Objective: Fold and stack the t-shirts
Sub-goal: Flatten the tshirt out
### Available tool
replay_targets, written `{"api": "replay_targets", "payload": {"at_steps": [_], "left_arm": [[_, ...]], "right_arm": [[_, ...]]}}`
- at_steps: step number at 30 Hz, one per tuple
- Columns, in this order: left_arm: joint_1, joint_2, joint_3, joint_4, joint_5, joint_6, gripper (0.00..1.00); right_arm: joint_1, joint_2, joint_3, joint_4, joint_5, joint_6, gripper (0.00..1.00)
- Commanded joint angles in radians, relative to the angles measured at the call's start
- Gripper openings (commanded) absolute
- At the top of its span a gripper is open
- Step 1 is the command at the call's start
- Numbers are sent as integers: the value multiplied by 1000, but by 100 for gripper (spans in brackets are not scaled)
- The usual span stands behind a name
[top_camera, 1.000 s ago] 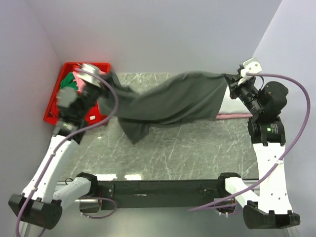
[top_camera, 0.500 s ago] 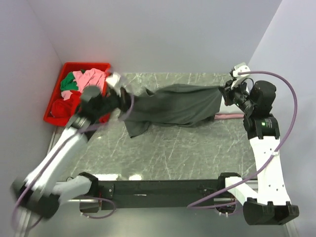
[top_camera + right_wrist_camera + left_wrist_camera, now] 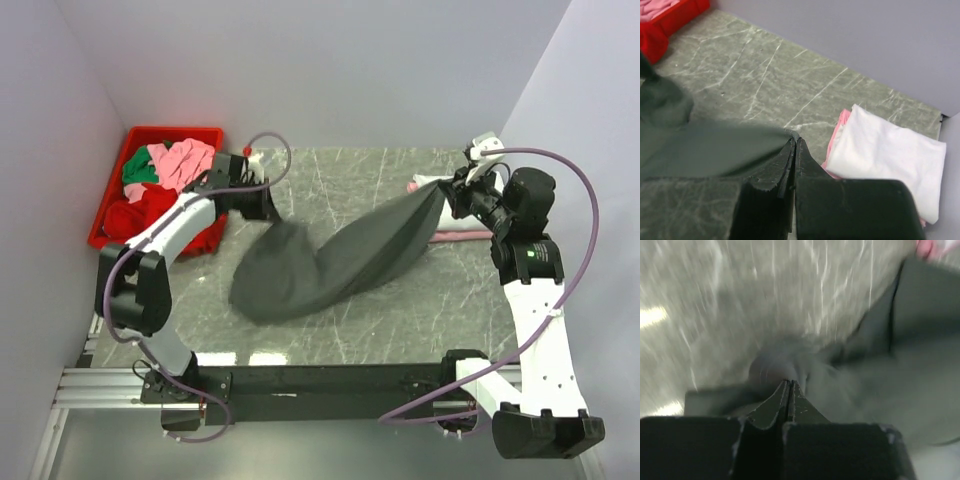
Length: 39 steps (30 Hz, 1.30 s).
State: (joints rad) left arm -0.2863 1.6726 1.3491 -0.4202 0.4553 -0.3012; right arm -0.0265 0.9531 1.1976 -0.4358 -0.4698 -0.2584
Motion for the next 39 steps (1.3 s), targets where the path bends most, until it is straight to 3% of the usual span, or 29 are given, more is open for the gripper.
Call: {"api": "replay_targets", "payload": {"at_steps": [1,10,17,25,29,31,35,39], "left_arm": [[-19,-267,27,80,54,30,1],[-19,-469,-63,116,23,138,1],[-20,-887,-310,490,88,217,1],[-22,-1036,-216,514,249,322,1],[-21,-1065,-205,454,217,398,0],[-22,-1076,-185,515,242,355,1],[-22,-1064,-83,764,477,150,1],[-22,-986,48,856,582,30,1]], "right_arm": [[-4,-11,-12,40,-15,-7,0],[-6,-19,28,25,-43,-27,0],[-4,-59,183,-38,-59,-88,0],[-6,-40,485,-156,-72,-91,0],[-4,-48,536,-185,-67,-94,0],[-4,-51,563,-202,-64,-96,0],[-6,-30,687,-233,-56,-94,0],[-6,9,832,-247,-59,-62,0]]}}
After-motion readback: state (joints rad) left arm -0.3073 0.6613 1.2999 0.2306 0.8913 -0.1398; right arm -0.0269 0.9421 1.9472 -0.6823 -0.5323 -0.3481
